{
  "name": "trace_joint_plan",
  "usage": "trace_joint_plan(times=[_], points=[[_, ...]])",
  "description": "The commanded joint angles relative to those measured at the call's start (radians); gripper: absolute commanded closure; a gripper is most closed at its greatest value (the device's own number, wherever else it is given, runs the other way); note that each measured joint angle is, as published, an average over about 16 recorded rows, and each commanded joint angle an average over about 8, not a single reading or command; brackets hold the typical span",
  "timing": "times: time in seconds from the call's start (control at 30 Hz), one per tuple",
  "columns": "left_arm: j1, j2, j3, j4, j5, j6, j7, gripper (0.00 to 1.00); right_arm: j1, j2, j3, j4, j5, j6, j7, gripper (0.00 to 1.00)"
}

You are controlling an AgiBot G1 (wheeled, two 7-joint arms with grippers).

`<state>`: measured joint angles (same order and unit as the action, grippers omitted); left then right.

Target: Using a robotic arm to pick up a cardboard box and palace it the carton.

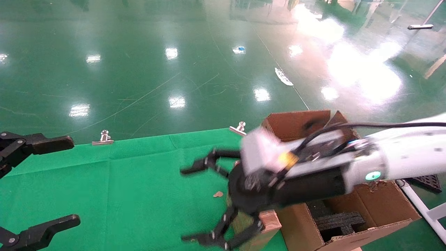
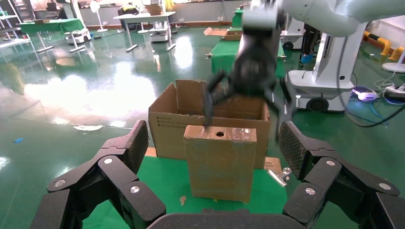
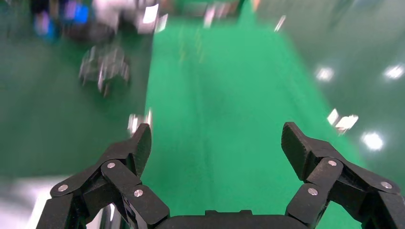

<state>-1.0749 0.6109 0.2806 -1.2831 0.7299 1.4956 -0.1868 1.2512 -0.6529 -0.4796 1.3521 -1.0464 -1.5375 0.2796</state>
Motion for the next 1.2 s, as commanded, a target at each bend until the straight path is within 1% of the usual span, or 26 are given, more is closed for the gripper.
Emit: trace_joint_plan(times=[0.03, 0.1, 0.17, 0.3, 0.47, 0.7, 0.93, 1.07, 1.2], points=[[0.000, 0.000, 0.000, 0.000, 0.000, 0.000, 0.000, 0.00, 0.050, -0.019, -0.048, 0.007, -0.088, -0.022, 0.016, 0.00], [0.000, 0.000, 0.000, 0.000, 0.000, 0.000, 0.000, 0.00, 0.103, -0.049, -0.116, 0.008, -0.150, -0.033, 0.018, 0.00], [0.000, 0.000, 0.000, 0.000, 0.000, 0.000, 0.000, 0.00, 0.152, -0.072, -0.179, 0.008, -0.187, -0.038, 0.015, 0.00], [0.000, 0.000, 0.001, 0.000, -0.001, 0.000, 0.000, 0.00, 0.254, -0.093, -0.288, 0.007, -0.218, -0.043, -0.005, 0.00], [0.000, 0.000, 0.001, 0.000, -0.001, 0.000, 0.001, 0.00, 0.408, -0.075, -0.411, 0.008, -0.253, -0.045, -0.008, 0.00], [0.000, -0.001, 0.002, 0.000, -0.001, -0.001, 0.001, 0.00, 0.601, -0.026, -0.581, 0.007, -0.283, -0.046, 0.038, 0.00], [-0.001, -0.001, 0.002, 0.000, -0.001, -0.001, 0.001, 0.00, 0.750, -0.021, -0.758, 0.008, -0.289, -0.048, 0.059, 0.00], [-0.001, -0.001, 0.003, 0.000, -0.002, -0.001, 0.001, 0.00, 0.815, -0.041, -0.870, 0.008, -0.288, -0.045, 0.079, 0.00], [-0.001, -0.001, 0.003, 0.000, -0.002, -0.001, 0.001, 0.00, 0.871, -0.069, -0.969, 0.008, -0.287, -0.040, 0.118, 0.00]])
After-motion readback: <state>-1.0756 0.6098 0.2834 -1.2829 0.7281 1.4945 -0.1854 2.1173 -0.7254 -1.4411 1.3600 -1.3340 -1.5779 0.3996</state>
